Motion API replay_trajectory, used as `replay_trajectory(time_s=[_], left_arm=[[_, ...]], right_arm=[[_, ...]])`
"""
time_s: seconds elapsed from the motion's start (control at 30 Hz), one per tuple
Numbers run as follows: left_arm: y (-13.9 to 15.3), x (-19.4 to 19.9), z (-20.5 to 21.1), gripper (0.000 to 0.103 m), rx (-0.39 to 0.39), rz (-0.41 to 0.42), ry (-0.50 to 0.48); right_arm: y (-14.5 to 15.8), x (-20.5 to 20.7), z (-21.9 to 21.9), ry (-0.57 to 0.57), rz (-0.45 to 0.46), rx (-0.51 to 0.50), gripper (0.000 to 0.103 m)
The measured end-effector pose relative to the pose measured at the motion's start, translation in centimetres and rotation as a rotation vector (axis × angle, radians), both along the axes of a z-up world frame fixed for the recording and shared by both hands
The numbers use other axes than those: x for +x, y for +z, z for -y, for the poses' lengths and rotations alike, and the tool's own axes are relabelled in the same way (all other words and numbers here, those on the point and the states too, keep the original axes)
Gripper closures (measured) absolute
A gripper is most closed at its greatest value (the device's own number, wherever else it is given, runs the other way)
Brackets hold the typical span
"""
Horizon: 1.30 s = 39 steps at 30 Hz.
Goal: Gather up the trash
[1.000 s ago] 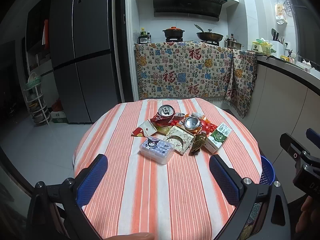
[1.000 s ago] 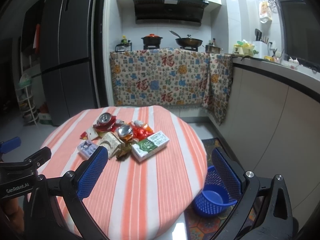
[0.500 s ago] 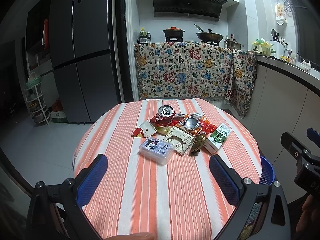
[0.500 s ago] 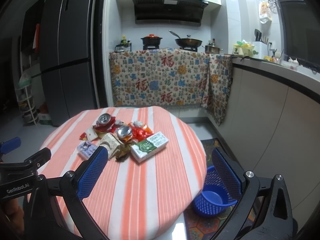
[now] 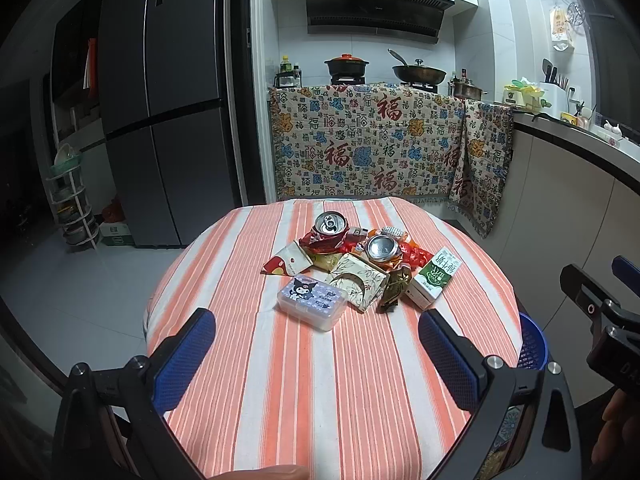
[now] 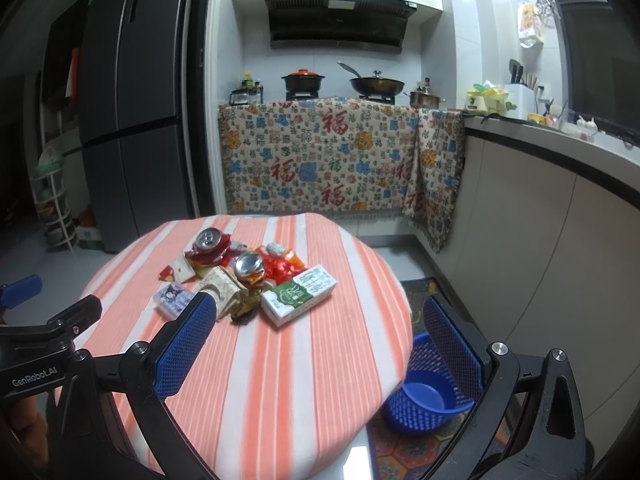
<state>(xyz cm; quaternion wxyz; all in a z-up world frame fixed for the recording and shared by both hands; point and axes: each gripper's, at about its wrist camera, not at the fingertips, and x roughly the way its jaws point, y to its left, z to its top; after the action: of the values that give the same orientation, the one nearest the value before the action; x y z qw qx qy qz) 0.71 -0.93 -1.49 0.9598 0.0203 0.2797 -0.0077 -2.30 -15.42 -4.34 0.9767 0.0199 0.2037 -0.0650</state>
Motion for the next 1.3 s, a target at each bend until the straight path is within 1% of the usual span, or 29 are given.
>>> replay_trajectory(time_s=[0.9,1.3], left_arm=[[-0.05,0.20,0.13,0.000,0.001,-0.005,-0.002],[-0.87,0.86,-0.18,0.000,-0.001,-0.027,0.008]], right_arm=[[0.05,0.00,0.24,0.001,-0.006,-0.001,0.000],[-0.50,0.32,0.22,-0.003,-0.022,-0.005,0.000]])
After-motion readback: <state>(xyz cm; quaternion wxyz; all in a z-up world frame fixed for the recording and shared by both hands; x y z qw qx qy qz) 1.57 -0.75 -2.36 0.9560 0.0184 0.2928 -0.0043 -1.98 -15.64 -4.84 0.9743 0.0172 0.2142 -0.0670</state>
